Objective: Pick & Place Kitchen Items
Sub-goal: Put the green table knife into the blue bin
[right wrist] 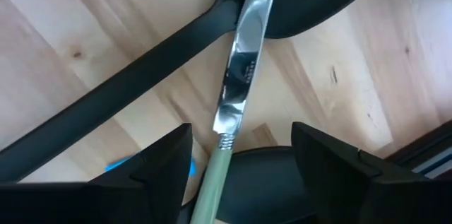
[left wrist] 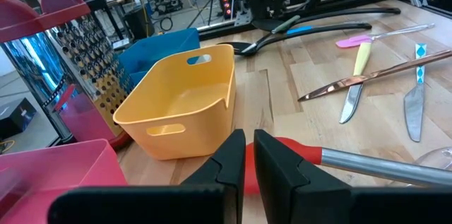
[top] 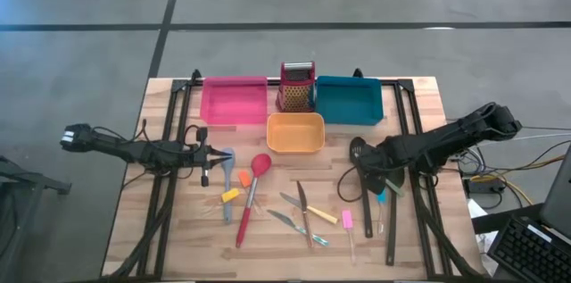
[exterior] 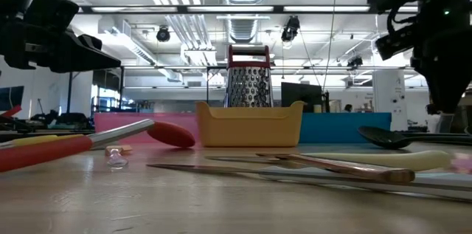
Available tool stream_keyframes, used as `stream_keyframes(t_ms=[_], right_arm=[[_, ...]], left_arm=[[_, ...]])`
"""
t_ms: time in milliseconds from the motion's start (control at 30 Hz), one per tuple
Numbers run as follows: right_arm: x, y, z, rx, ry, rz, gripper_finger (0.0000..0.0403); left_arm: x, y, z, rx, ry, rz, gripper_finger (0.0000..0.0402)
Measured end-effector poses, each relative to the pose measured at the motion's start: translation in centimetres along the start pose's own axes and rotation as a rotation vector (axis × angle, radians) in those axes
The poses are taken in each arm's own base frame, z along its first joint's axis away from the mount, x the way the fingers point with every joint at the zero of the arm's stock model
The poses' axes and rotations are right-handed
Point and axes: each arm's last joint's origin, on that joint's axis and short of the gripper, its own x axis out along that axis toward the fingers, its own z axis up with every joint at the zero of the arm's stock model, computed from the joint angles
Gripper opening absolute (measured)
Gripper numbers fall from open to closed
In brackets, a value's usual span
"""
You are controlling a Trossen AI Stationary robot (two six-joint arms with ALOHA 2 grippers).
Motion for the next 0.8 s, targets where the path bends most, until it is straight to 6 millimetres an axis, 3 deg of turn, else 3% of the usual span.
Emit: stream_keyframes(t_ms=[233,667,800], right_arm=[[1.0,-0.2,0.0,0.002,0.047,0.018,0.022],[5.3,1.4,0.8,-0.097,0.257,-0.116,0.0239],[6.2,1.8,1.1,-0.13,0.282,-0.129,0.0227]], left_arm=[[0.0,0.0,0.0,0.0,0.0,-0.001,0.0035],[0.0,0.0,0.0,0.0,0.0,0.0,0.0035],[0.0,0.0,0.0,0.0,0.0,0.0,0.0035]])
